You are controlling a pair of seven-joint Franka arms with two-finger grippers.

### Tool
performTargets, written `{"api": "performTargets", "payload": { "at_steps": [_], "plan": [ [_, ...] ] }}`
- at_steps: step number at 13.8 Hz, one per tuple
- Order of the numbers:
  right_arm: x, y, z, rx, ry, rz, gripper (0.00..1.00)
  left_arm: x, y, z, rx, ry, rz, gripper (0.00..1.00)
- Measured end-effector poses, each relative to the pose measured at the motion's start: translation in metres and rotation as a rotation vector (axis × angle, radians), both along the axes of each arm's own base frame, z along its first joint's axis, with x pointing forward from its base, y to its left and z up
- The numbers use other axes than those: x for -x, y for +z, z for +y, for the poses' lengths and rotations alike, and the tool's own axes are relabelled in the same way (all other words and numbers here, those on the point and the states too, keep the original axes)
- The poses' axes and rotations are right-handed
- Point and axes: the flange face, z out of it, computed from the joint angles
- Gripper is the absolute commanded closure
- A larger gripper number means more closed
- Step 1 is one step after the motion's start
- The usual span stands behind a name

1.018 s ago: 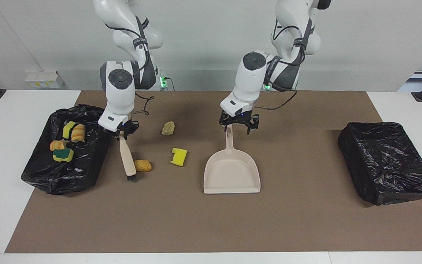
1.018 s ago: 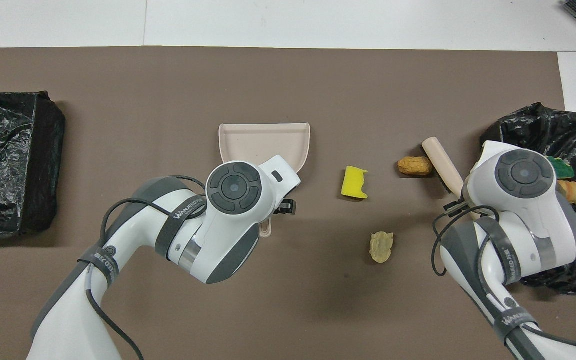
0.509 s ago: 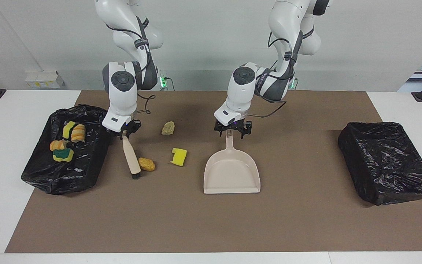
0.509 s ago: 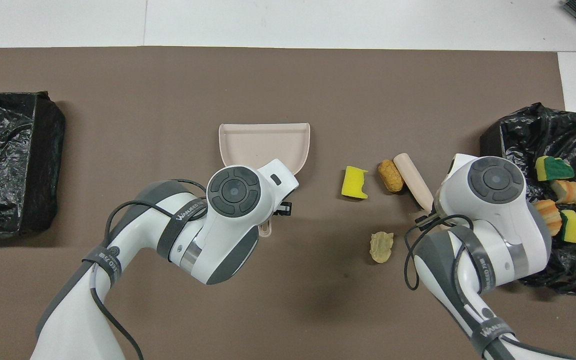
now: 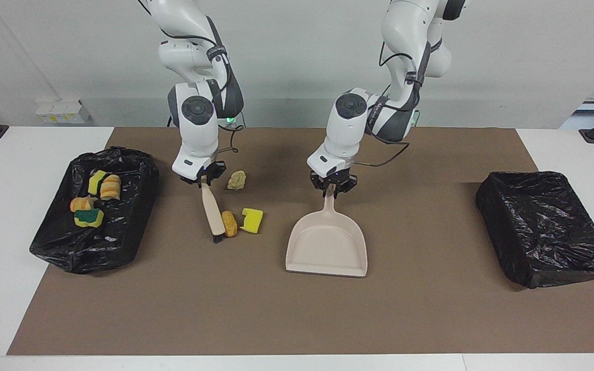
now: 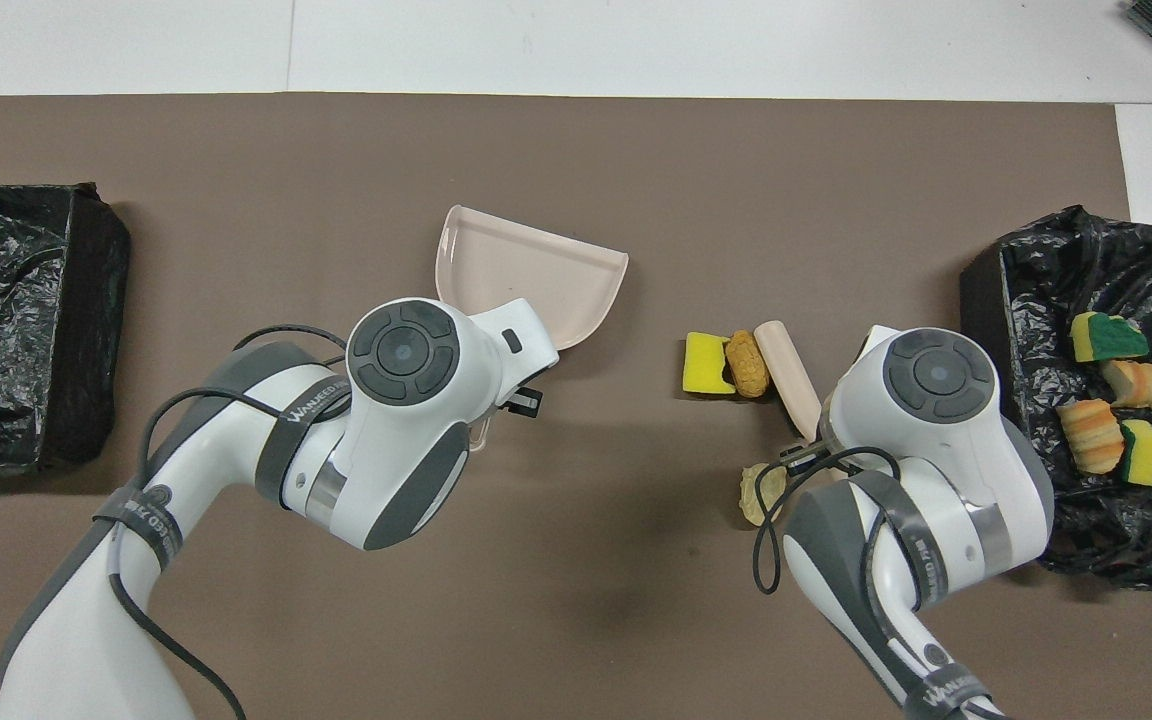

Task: Sweep and dump trash in bin
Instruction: 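Sweep the crumbs toward the dustpan with the right gripper's brush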

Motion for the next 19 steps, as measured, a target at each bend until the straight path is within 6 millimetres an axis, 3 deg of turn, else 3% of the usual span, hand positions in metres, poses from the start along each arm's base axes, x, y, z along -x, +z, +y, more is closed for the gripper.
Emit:
{"api": "performTargets", "payload": {
  "at_steps": [3, 6, 10, 13, 16, 19],
  "plan": [
    [0.010, 0.003, 0.024, -0.017, -0.078, 0.001, 1.00, 0.003, 0.029, 0.030, -0.049, -0.251, 0.041, 1.00],
    [0.012, 0.010, 0.025, -0.001, -0.130, 0.011, 1.00, 0.014, 0.053, 0.050, -0.101, -0.544, 0.071, 1.00],
    [0.017, 0.009, 0.011, 0.037, -0.273, 0.035, 1.00, 0.022, 0.038, 0.054, -0.177, -0.872, 0.093, 1.00],
    [0.044, 0.001, 0.004, 0.065, -0.345, 0.057, 1.00, 0.017, 0.024, 0.050, -0.184, -1.022, 0.080, 1.00],
    [0.078, 0.001, 0.015, 0.051, -0.422, 0.074, 1.00, 0.010, 0.002, 0.044, -0.179, -1.077, 0.074, 1.00],
    [0.097, -0.001, 0.033, 0.041, -0.507, 0.080, 1.00, 0.009, -0.005, 0.044, -0.178, -1.084, 0.079, 1.00]
  ]
}}
